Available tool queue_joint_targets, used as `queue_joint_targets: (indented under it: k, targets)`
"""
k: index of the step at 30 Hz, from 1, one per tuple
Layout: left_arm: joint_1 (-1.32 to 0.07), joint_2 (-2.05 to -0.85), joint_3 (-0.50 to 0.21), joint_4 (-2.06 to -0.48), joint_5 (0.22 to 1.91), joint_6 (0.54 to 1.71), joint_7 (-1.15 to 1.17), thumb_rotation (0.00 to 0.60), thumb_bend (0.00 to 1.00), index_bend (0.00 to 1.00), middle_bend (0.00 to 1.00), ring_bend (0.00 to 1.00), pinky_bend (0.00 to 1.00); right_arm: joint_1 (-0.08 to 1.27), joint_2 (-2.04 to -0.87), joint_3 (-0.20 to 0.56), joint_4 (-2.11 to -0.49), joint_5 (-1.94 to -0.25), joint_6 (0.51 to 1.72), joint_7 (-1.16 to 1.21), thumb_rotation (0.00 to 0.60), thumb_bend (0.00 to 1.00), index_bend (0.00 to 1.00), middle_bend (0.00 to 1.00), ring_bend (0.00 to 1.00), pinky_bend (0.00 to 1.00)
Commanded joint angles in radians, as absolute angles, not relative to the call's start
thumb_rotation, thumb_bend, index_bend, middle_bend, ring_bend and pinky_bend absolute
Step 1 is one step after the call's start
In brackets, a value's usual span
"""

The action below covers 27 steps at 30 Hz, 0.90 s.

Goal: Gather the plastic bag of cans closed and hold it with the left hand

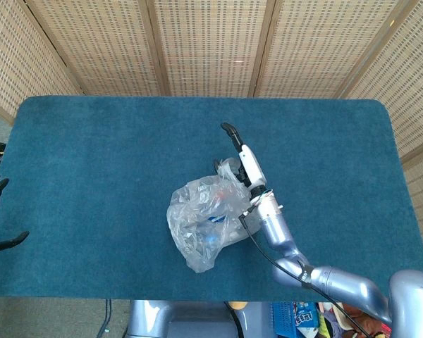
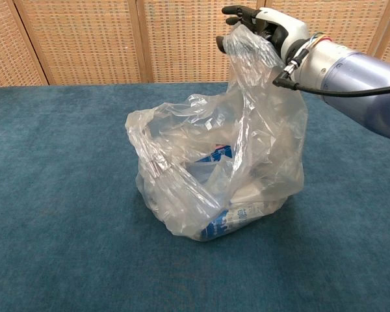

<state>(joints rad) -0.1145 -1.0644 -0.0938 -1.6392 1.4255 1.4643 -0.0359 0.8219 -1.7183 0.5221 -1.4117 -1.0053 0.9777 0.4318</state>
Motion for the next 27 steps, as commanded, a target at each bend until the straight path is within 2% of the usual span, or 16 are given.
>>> queue_joint_targets:
  k: [1, 4, 11, 19, 27]
  targets:
    - [-0.114, -1.064, -0.093, -1.64, 1.428, 1.465, -0.037, 0.6, 0.12, 0.0, 0.0, 0.0, 0.0, 0.81, -1.712, 0.526, -1.417, -1.0, 0.992, 0.429, 0.6, 0.71, 0.05, 0.03, 0.0, 0.0]
    - [-0.114, -1.063, -0.092, -1.641, 1.431, 1.466, -0.038, 0.6, 0.13, 0.0, 0.0, 0.0, 0.0, 0.796, -1.7, 0.52, -1.426, -1.005, 1.001, 0.426, 0.6, 0.77, 0.05, 0.04, 0.0, 0.0]
    - [-0.113, -1.063, -0.087, -1.64, 1.438, 1.467, -0.041, 0.6, 0.13, 0.0, 0.0, 0.0, 0.0, 0.763, -1.661, 0.488, -1.448, -1.051, 1.013, 0.419, 0.6, 0.97, 0.05, 0.04, 0.0, 0.0]
    - [-0.123, -1.05, -0.075, -1.644, 1.47, 1.448, -0.094, 0.6, 0.12, 0.0, 0.0, 0.0, 0.0, 0.728, -1.596, 0.441, -1.474, -1.117, 1.018, 0.398, 0.6, 0.98, 0.05, 0.04, 0.0, 0.01]
    - [-0.17, -1.015, -0.042, -1.652, 1.592, 1.403, -0.323, 0.6, 0.13, 0.0, 0.0, 0.0, 0.0, 0.722, -1.544, 0.412, -1.498, -1.189, 1.043, 0.334, 0.6, 0.98, 0.05, 0.04, 0.0, 0.0]
